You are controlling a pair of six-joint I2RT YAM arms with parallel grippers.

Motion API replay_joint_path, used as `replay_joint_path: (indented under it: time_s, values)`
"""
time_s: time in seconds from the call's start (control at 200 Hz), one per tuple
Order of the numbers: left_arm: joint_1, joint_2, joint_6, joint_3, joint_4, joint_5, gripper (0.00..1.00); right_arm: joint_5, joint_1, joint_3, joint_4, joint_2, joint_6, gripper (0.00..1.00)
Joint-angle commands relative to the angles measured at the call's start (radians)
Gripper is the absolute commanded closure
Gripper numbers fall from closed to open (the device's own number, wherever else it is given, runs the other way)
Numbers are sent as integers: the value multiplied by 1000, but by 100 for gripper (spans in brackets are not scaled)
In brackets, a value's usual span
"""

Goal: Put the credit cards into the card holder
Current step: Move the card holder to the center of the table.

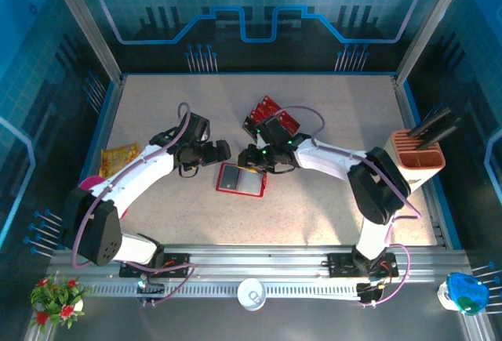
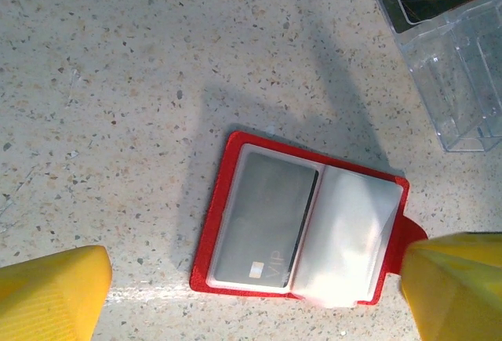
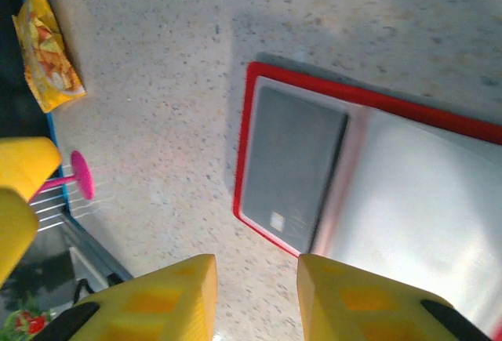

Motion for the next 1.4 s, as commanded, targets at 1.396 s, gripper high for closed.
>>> replay_joint_path:
  time_s: [1.396]
  values:
    - [-48, 131, 6, 64, 12, 100, 1, 221, -113, -93, -250, -84, -303, 77]
